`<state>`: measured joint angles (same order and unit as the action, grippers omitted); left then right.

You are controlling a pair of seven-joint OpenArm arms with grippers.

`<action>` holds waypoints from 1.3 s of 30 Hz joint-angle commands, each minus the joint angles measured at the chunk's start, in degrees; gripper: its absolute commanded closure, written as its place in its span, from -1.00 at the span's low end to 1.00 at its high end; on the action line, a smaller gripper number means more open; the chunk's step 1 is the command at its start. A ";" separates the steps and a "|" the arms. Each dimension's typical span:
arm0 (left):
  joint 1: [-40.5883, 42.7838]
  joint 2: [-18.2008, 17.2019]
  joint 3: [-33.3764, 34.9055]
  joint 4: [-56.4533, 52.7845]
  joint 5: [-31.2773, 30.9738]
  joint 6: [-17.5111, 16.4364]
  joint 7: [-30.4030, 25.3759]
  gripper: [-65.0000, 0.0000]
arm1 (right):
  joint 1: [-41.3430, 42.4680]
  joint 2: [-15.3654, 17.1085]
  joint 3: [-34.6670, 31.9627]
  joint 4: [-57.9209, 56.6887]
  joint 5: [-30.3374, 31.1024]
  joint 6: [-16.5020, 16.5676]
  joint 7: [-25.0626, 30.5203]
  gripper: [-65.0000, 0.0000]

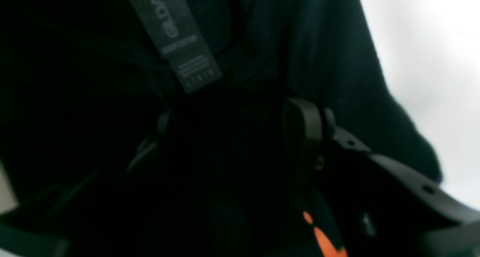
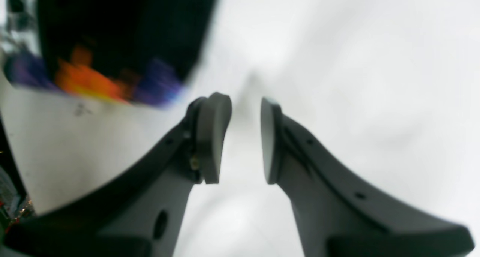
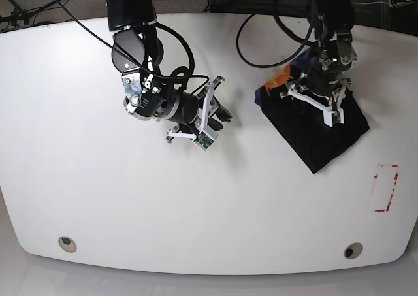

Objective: Fold the T-shirt properly

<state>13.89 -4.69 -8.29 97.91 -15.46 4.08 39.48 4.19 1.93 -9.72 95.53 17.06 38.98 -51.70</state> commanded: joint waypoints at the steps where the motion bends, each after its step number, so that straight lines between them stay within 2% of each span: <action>1: 0.40 -4.15 -0.45 -1.16 1.71 -3.77 3.28 -0.06 | 1.13 -0.40 0.00 1.22 1.27 0.18 1.11 0.51; 4: 0.31 -8.89 -0.54 -3.09 1.97 -11.59 3.72 -0.06 | 1.05 -0.40 1.06 1.31 1.27 0.18 1.11 0.51; 7: 0.22 -13.82 -0.72 -5.29 1.97 -17.57 3.72 -0.06 | 0.78 -0.40 1.23 2.45 1.27 0.18 1.11 0.51; 11: -1.80 -20.23 -0.63 -11.27 1.97 -23.37 3.72 -0.06 | 0.96 0.31 1.32 2.80 1.27 0.18 1.11 0.51; 20: -7.43 -30.08 -0.72 -24.90 1.88 -37.44 3.46 -0.04 | 0.69 0.83 1.32 3.77 1.27 0.18 1.11 0.51; 23: -7.78 -32.01 -0.80 -25.95 1.88 -39.29 3.46 -0.04 | 0.69 0.83 1.32 4.03 1.27 0.18 1.11 0.51; 28: -7.60 -34.12 -2.65 -26.57 1.97 -39.72 3.20 -0.04 | 0.69 0.83 1.32 4.03 1.27 0.18 1.11 0.51; 32: -6.64 -37.64 -3.53 -29.64 2.06 -39.72 0.82 -0.04 | 0.69 0.83 1.32 4.12 1.27 0.18 1.11 0.51; 36: -6.64 -41.16 -3.18 -38.08 1.88 -40.16 -3.92 -0.05 | 0.17 0.83 1.32 4.12 1.27 0.18 1.11 0.51; 39: -6.64 -42.74 -3.35 -40.90 1.71 -42.80 -5.59 -0.04 | -0.01 0.92 1.32 4.12 1.27 0.18 1.11 0.51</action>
<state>6.66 -46.30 -11.75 58.61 -17.43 -37.32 30.30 3.25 2.85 -8.47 98.32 17.37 39.00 -51.70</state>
